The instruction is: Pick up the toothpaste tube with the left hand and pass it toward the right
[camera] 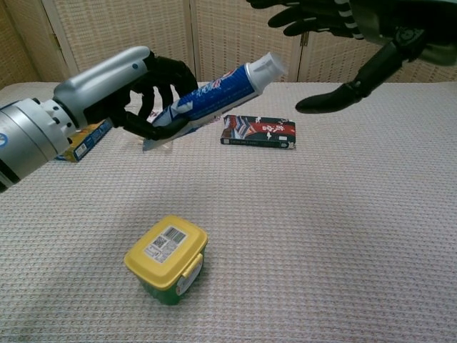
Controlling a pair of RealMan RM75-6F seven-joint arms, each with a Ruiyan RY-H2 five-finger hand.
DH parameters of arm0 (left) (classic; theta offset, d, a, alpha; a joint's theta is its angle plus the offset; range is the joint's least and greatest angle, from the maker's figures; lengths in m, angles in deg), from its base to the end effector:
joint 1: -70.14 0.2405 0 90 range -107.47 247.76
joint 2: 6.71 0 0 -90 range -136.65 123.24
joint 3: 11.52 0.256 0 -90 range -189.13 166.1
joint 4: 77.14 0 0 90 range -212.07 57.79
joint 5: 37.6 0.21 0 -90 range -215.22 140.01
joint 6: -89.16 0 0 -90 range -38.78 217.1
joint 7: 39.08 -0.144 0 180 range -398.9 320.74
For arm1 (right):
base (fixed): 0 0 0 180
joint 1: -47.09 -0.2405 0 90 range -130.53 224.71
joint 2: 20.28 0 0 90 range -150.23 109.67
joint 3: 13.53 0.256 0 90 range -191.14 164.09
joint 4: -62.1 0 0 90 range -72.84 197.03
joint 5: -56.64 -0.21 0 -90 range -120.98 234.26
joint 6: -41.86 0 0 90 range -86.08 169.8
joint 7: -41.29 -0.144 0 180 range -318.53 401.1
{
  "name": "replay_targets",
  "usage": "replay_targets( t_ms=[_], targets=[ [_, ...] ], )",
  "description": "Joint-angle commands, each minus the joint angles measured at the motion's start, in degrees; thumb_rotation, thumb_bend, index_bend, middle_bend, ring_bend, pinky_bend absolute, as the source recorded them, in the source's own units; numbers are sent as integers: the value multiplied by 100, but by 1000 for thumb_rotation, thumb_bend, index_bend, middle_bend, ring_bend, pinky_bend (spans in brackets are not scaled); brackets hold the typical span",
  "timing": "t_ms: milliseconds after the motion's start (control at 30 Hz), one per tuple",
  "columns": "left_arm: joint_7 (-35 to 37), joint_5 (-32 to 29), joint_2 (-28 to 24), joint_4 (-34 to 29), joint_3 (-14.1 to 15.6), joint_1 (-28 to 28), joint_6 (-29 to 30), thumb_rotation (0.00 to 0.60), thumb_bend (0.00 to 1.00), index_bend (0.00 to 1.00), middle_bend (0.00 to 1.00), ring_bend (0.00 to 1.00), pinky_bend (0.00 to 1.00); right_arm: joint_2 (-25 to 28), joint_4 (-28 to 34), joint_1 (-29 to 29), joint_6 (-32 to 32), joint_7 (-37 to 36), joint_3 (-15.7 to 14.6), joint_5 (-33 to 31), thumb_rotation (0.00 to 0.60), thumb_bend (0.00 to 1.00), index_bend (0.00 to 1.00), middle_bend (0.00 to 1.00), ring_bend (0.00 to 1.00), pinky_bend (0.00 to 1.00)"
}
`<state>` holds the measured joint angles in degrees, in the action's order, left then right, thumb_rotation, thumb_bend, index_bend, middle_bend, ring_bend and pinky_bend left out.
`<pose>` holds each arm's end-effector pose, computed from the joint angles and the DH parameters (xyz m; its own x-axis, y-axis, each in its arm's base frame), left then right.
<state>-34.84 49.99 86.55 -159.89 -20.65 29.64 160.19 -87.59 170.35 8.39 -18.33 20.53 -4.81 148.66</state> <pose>-0.0999 0.3150 -0.0051 0.0900 0.1421 0.9857 0.8064 -0.5913 0.0116 -0.0889 -0.2811 0.0785 0.0374 -0.4451 0.8947 -0.7879 -0.5639 -0.2476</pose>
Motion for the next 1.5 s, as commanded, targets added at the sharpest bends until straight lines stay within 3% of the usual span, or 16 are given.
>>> replay_targets(
  t_ms=[33, 1233, 1500],
  targets=[
    [-15, 2, 32, -22, -13, -5, 8, 600, 752, 754, 825, 727, 717, -313, -246, -114, -130, -396, 85, 47, 581, 255, 0, 0, 0, 0],
    [362, -4, 215, -58, -222, -27, 178, 600, 760, 754, 825, 725, 717, -1408, -1062, -591, -494, -1798, 281, 17, 569, 251, 0, 0, 0, 0],
    [563, -109, 177, -131, -262, -18, 115, 600, 763, 754, 825, 725, 717, -1582, -1204, -631, -640, -1822, 298, 47, 568, 252, 0, 0, 0, 0]
  ],
)
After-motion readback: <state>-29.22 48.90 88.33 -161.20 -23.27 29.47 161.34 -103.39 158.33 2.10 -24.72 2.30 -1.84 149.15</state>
